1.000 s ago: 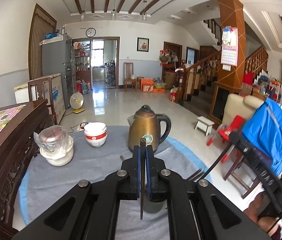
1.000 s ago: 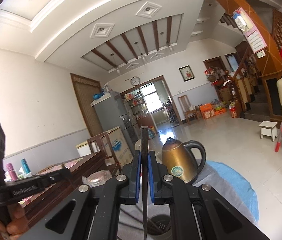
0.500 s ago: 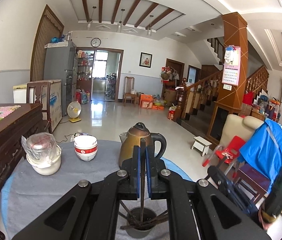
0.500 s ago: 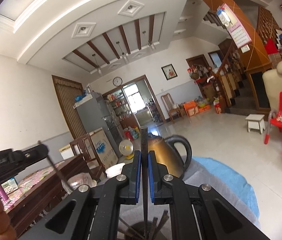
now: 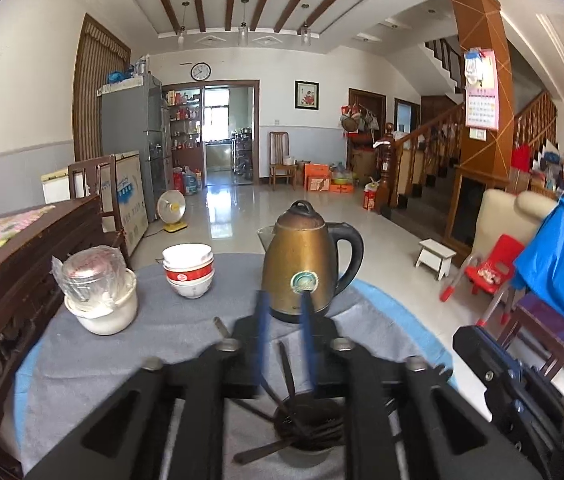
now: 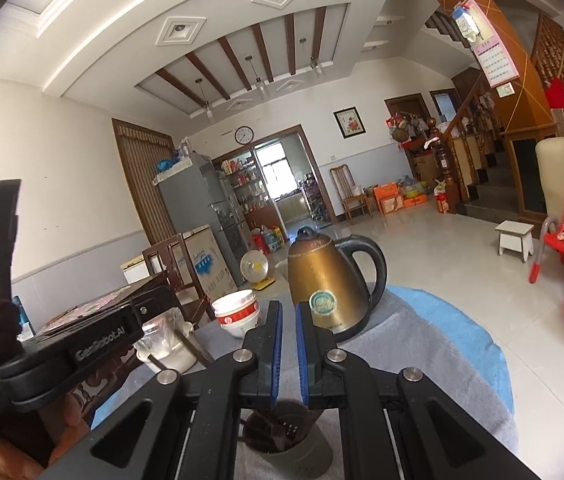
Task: Organize utensils
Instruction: 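Lower chopsticks into the grey cup with the left gripper while the right gripper does too, then open both grippers and pull them back from the grey cup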
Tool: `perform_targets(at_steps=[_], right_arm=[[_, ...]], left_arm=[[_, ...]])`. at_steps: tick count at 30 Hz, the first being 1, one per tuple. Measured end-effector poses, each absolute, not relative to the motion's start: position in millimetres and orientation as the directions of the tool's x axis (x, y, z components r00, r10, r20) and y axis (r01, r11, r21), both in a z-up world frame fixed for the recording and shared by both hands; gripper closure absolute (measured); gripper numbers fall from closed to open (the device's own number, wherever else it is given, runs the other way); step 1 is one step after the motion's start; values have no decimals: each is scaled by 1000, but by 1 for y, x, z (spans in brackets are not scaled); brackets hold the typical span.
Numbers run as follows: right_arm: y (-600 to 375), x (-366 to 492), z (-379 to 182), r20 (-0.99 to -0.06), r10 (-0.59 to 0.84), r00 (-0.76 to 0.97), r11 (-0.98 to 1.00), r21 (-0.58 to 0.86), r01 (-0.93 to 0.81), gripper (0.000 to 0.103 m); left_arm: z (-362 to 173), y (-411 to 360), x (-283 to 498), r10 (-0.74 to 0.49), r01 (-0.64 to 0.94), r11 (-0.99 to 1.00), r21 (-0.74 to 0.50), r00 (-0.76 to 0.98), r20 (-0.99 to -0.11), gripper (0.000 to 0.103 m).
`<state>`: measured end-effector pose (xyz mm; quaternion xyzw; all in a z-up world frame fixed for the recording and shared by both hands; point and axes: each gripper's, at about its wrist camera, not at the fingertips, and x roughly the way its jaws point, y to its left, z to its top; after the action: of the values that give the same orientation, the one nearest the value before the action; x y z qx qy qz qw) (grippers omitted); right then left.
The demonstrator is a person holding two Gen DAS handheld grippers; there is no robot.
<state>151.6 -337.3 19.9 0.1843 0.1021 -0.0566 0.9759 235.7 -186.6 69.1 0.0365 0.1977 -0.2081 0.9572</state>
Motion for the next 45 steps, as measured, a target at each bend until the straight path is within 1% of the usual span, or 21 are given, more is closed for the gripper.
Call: perform_targets(at_steps=[1,3,5,6,9,10,12,15,16,17,18,19,20,21,22,23,28,31,36,45], right_arm=[[-336,150,19,-225,-68,972,922,357,147,94],[-335,148,19,-238,-55,970,915,378,144,94],[-336,144,17,-246,-46,968,908,394,143,94],[-336,143,17,-250,-44,967,904,402,144,93],[-335,138,16,-257,-29,966,884,444,145,93],[-334,135,15,-258,-25,966,878,456,145,93],[-331,131,15,-262,-21,965,873,466,145,91],[-323,125,17,-274,-15,961,874,463,146,87],[-320,122,18,-276,-15,961,876,459,146,86],[-317,119,19,-276,-18,961,879,454,147,81],[-314,116,20,-276,-22,961,881,449,149,70],[-311,112,21,-274,-25,961,883,444,150,62],[-308,106,22,-268,-31,963,885,441,151,38],[-306,101,23,-255,-42,966,886,438,154,32],[-303,95,24,-242,-63,968,890,425,164,32],[-299,89,25,-242,-89,966,900,396,182,32],[-292,68,26,-261,-140,955,913,340,226,33],[-292,56,29,-268,-162,950,912,327,248,33],[-285,38,41,-255,-193,948,918,294,266,33],[-265,17,58,-221,-194,956,932,264,250,33]], left_arm=[[70,-184,232,-377,407,913,-4,843,-384,55],[75,-174,219,-353,384,923,22,868,-349,49],[78,-166,209,-338,371,928,39,880,-334,44],[81,-160,203,-329,362,931,44,885,-328,39],[85,-144,191,-318,348,937,42,893,-317,35],[86,-139,186,-314,343,938,41,895,-318,31],[87,-130,180,-304,335,941,44,897,-321,26],[87,-121,170,-282,322,944,69,899,-335,23],[86,-118,166,-280,324,943,75,897,-343,20],[85,-117,164,-280,327,942,80,894,-350,19],[83,-115,160,-276,328,940,89,890,-362,17],[82,-113,157,-272,327,940,96,889,-369,17],[81,-112,155,-268,327,940,102,888,-373,16],[80,-110,152,-261,327,938,114,885,-385,14],[78,-108,150,-254,327,936,126,881,-400,11],[77,-107,148,-247,326,936,135,878,-410,10],[74,-91,136,-188,284,943,175,885,-427,7],[78,-79,126,-167,258,950,175,895,-413,6],[85,-63,115,-126,209,962,176,912,-389,4],[94,-43,105,-82,153,973,173,929,-361,3]])
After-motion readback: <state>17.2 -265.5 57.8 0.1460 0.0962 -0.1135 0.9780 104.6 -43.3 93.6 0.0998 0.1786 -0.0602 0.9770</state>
